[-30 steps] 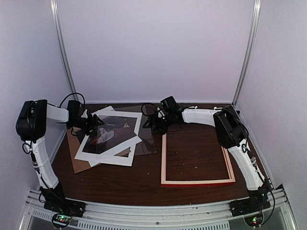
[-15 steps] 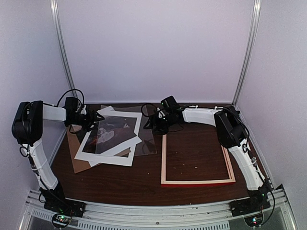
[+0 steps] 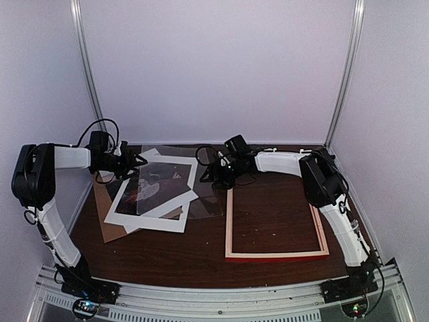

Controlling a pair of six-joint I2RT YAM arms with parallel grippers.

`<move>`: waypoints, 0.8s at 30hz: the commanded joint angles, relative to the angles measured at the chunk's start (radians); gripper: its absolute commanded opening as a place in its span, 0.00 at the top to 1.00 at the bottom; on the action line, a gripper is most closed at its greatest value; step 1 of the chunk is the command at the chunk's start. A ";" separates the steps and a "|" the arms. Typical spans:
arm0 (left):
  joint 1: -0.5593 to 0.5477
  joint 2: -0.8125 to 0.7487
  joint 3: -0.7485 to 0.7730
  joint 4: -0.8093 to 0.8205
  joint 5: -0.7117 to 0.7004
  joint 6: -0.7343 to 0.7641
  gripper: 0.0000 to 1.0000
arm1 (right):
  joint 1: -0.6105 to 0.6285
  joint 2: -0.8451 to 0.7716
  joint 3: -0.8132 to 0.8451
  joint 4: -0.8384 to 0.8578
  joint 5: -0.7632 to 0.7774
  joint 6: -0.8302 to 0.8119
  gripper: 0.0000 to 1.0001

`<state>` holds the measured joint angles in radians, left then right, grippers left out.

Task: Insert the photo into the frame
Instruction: Pick up the glass panel from the mat board.

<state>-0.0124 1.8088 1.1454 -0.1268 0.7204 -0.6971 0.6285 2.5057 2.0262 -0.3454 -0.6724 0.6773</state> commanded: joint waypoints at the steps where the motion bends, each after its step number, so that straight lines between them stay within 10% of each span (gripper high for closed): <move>1: -0.037 -0.017 0.017 -0.026 0.081 0.025 0.38 | 0.017 0.030 -0.052 -0.099 -0.033 -0.043 0.32; 24: -0.060 0.027 0.027 0.070 0.164 0.008 0.52 | 0.012 0.047 -0.057 -0.112 -0.091 -0.098 0.32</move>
<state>-0.0422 1.8088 1.1481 -0.1204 0.8036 -0.6880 0.6342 2.5057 2.0174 -0.3592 -0.7647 0.5957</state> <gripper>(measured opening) 0.498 0.677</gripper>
